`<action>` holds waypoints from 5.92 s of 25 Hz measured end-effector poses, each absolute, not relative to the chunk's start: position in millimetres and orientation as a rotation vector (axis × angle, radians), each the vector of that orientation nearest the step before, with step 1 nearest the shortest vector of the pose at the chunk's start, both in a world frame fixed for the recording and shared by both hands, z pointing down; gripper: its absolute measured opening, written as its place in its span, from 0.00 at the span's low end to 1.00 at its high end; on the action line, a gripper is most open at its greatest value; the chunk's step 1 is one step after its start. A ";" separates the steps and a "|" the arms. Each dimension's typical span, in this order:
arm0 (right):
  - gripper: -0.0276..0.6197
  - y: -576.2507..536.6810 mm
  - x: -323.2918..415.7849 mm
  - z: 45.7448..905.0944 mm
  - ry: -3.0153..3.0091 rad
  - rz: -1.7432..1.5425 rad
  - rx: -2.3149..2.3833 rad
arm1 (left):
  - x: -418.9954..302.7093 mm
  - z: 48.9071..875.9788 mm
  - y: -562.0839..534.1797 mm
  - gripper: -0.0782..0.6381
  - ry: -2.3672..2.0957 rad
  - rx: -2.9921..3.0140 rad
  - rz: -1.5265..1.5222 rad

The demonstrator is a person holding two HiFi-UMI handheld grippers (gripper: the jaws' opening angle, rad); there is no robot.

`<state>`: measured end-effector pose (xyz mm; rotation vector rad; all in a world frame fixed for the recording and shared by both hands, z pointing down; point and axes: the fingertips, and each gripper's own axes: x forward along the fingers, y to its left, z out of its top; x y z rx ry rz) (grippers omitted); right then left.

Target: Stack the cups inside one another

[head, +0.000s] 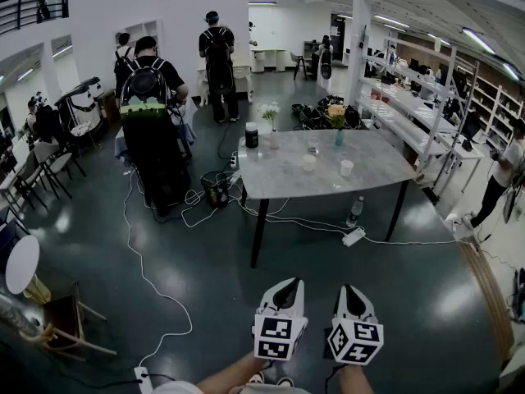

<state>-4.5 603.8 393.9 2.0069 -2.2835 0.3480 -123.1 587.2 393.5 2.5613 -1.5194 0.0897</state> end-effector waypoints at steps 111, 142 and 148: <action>0.05 229.6 142.5 462.1 -2.201 0.666 1.977 | -14.7 455.1 218.5 0.10 -1.547 2.491 0.373; 0.05 -3.4 144.4 445.6 -2.153 0.642 2.052 | -3.7 447.0 -33.8 0.10 -1.446 2.539 0.340; 0.05 -48.5 140.4 451.5 -2.156 0.673 2.039 | -2.6 452.0 -80.9 0.10 -1.413 2.546 0.365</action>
